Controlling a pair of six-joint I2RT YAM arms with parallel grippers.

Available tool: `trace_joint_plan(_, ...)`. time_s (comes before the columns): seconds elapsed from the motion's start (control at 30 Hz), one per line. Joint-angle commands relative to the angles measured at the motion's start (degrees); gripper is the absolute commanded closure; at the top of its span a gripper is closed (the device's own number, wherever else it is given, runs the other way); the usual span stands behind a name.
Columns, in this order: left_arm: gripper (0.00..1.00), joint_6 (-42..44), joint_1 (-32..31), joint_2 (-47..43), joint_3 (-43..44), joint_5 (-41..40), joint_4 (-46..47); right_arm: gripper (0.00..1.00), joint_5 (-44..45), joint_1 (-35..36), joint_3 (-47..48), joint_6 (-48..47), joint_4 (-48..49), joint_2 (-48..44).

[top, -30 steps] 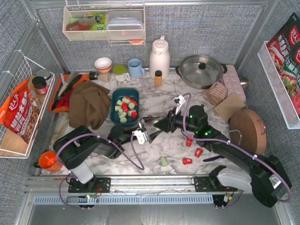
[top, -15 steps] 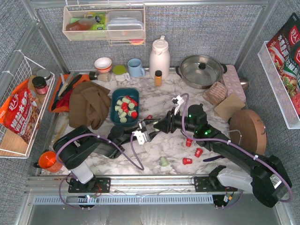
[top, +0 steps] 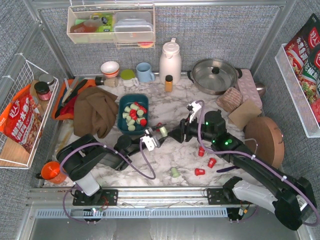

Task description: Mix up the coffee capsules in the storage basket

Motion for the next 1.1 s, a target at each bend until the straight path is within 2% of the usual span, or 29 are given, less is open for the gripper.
trace_joint_plan(0.0,0.85,-5.42,1.5,-0.52,-0.95,-11.29,2.79,0.48,6.84,0.06,1.38,-4.51,-6.92,-3.36)
trace_joint_plan(0.2,0.85,-17.61,8.23,-4.29,-2.96,-26.39,0.91,0.43,12.76,0.22,4.6,-6.32,-16.58,-4.05)
trace_joint_plan(0.3,0.86,-21.45,11.21,-7.95,-2.81,-32.87,-6.98,0.43,15.34,0.31,6.23,-6.61,-20.61,-2.77)
trace_joint_plan(0.43,0.87,-26.66,14.03,-11.41,0.48,-35.79,-23.31,0.43,19.15,1.47,6.25,-7.49,-21.92,-1.32)
trace_joint_plan(0.63,0.81,-38.35,18.03,-10.89,0.59,-38.87,-30.77,0.43,25.03,6.48,10.03,-10.28,-27.82,4.31)
trace_joint_plan(0.77,0.79,-44.48,18.56,-10.19,1.26,-44.68,-36.28,0.43,28.71,10.33,12.87,-11.57,-32.06,9.56)
trace_joint_plan(0.97,0.65,-51.5,18.61,-10.36,4.27,-50.3,-46.24,0.43,32.8,15.13,15.36,-10.27,-36.91,17.19)
trace_joint_plan(1.03,0.55,-53.72,18.59,-10.78,5.34,-52.76,-49.73,0.43,34.81,16.66,15.51,-8.7,-37.61,19.1)
trace_joint_plan(1.07,0.47,-55.76,18.62,-11.04,5.82,-55.71,-51.71,0.43,35.64,17.33,15.26,-7.41,-37.49,19.86)
